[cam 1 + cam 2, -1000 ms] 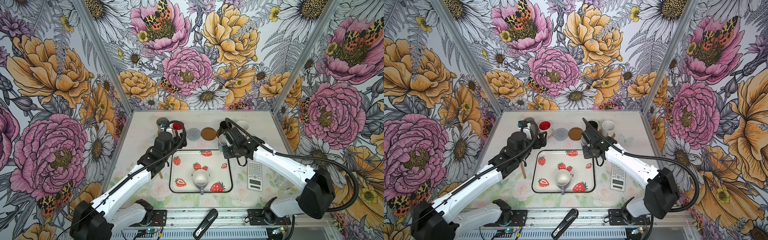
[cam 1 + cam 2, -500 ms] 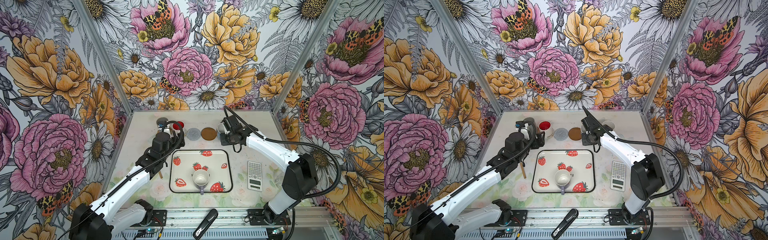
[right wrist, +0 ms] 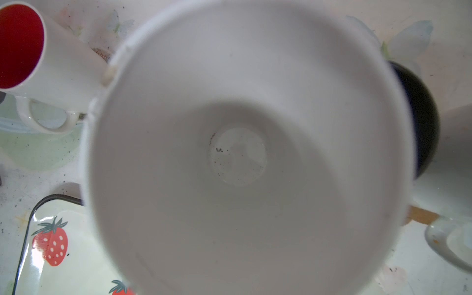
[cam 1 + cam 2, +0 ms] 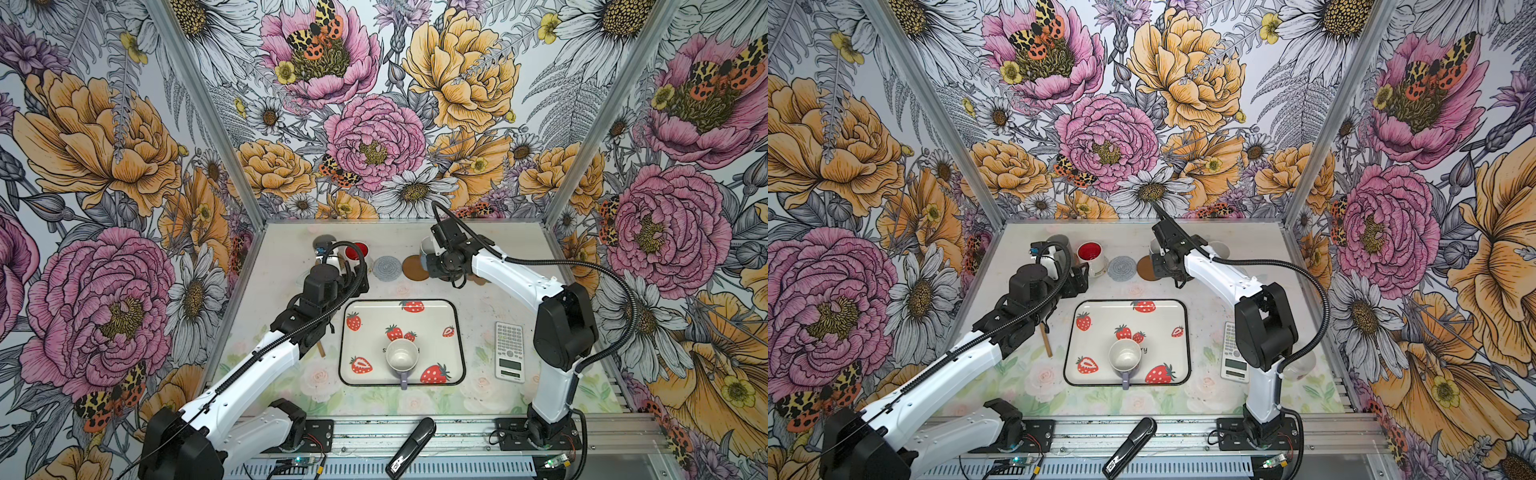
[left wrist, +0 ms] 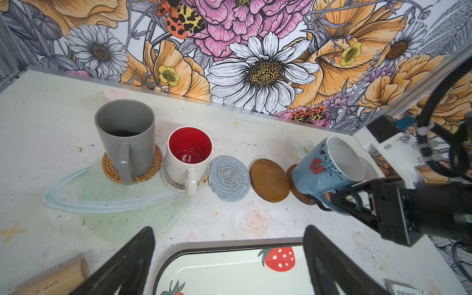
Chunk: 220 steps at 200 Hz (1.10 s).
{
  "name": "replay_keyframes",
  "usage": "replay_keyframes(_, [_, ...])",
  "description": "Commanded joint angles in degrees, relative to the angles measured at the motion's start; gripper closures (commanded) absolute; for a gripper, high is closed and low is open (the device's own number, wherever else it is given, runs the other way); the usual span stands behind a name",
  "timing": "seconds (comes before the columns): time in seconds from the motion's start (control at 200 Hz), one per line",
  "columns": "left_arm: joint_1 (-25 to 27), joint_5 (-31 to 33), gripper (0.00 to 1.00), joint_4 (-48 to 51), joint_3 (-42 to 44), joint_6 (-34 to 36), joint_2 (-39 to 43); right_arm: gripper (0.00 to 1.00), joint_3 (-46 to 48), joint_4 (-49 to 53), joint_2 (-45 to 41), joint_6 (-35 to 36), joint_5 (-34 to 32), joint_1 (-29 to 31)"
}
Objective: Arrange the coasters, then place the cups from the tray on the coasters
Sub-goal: 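Carry the blue floral mug toward the wooden coaster beside the black mug, then lower the blue floral mug onto the wooden coaster with the right gripper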
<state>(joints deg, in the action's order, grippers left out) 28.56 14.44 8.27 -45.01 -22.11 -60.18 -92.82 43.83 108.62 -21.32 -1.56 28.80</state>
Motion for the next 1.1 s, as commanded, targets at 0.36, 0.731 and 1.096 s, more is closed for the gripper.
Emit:
replay_keyframes(0.36, [-1.0,-1.5,0.08,-0.8,-0.1,0.2,-0.5,1.0,-6.1,-3.3,4.4,0.7,2.1,0.1])
replay_keyframes(0.731, [-0.9,-1.7,0.08,-0.8,-0.2,0.0,-0.3,1.0,-7.9,-3.2,7.9,0.8,4.0,0.8])
replay_keyframes(1.096, [-0.9,-2.0,0.08,-1.1,0.0,-0.2,-0.3,1.0,-9.0,-3.2,9.2,1.5,4.0,1.4])
